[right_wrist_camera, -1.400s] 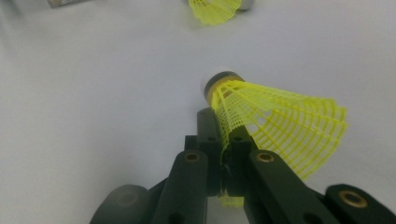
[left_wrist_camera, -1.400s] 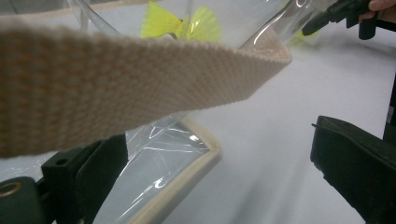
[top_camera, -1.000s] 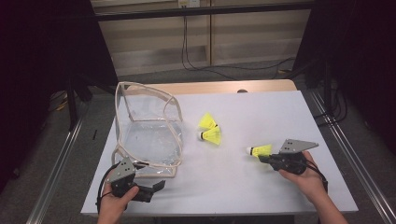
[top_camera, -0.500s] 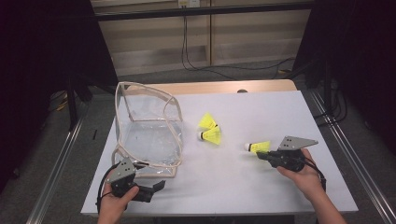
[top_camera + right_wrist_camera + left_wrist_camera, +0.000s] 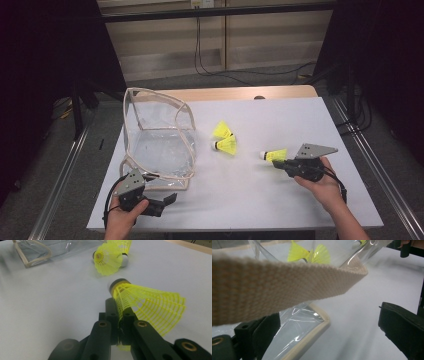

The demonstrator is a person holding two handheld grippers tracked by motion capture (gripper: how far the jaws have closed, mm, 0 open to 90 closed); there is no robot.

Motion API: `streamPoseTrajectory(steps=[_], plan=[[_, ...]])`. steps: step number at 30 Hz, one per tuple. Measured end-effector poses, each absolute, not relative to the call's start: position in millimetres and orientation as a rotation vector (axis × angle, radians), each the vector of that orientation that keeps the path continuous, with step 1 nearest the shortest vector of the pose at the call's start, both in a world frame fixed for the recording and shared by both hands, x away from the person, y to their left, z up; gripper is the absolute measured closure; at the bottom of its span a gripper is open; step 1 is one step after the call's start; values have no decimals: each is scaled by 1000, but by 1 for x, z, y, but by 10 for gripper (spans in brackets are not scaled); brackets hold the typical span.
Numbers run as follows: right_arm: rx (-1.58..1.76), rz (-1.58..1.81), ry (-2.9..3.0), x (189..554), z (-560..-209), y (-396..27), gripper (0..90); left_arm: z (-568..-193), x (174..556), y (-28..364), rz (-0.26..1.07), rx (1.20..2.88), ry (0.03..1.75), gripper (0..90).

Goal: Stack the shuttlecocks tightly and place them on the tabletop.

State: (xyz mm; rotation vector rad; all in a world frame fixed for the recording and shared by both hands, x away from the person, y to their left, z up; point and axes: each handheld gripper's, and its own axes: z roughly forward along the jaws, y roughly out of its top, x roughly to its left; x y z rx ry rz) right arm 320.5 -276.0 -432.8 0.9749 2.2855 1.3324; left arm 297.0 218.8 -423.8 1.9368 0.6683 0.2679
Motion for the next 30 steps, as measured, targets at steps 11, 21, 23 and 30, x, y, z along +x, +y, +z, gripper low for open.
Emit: streamPoseTrajectory(steps=[11,21,23,30], plan=[[953,1331,2298,322,-430,-268,885,-424,297,219,268,1940,668,40],[946,1338,2287,323,-427,-268,885,-424,297,219,270,1940,666,40],[944,1339,2288,324,-427,-268,885,-424,297,219,272,1944,667,40],[937,1331,2304,326,-428,-265,885,-424,297,219,271,1944,670,40]])
